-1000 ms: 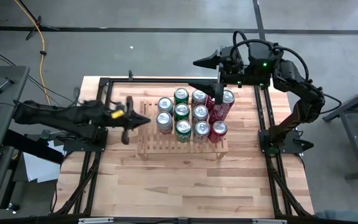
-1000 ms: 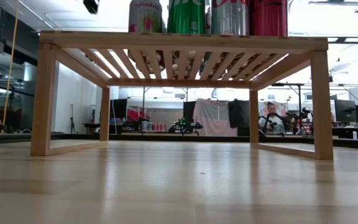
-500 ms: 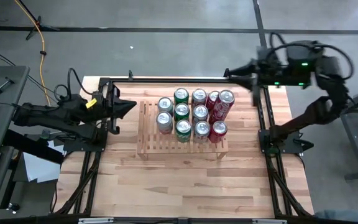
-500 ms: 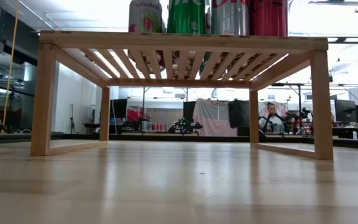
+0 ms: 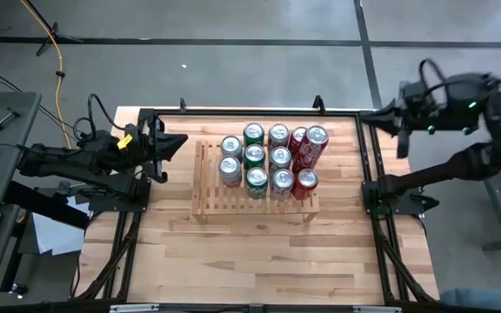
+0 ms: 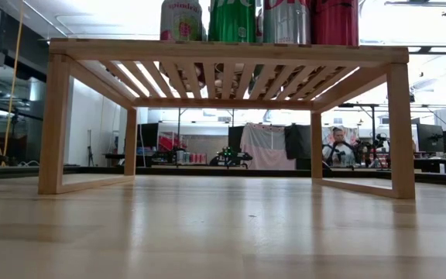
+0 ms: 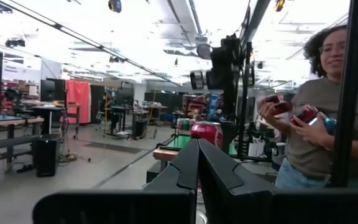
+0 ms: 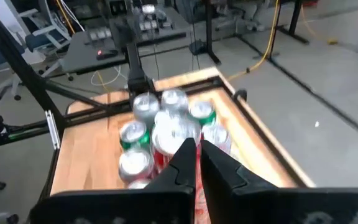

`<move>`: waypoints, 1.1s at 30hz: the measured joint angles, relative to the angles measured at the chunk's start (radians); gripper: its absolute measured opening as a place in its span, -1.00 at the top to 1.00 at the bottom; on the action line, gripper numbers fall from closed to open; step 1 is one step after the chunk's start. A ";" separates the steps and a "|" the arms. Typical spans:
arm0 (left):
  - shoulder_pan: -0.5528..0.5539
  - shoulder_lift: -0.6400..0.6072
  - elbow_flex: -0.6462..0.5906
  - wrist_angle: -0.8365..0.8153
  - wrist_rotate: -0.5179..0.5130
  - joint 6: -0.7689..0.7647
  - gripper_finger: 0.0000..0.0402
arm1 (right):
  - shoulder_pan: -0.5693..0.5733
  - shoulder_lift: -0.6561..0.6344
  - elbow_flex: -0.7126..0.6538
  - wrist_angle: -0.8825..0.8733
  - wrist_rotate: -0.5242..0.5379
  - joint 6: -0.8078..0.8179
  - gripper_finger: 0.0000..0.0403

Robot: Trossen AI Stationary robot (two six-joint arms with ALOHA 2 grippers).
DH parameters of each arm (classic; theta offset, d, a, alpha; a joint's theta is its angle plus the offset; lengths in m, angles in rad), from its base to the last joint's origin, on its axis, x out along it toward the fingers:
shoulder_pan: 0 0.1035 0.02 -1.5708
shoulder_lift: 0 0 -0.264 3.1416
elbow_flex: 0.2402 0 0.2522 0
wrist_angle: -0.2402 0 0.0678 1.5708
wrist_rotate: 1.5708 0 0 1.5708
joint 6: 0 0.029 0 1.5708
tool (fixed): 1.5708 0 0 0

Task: Place canned beverage on shelf
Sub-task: Return to Home Position

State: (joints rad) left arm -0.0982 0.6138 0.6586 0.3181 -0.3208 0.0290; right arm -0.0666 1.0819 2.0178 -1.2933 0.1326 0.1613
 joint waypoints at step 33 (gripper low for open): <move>0.000 0.000 0.000 -0.006 -0.048 -0.051 1.00 | 0.010 -1.067 -1.732 1.100 -0.159 0.366 1.00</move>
State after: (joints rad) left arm -0.0982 0.6136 0.6582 0.3122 -0.3691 -0.0223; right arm -0.0563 0.0149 0.2856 -0.1930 -0.0265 0.5271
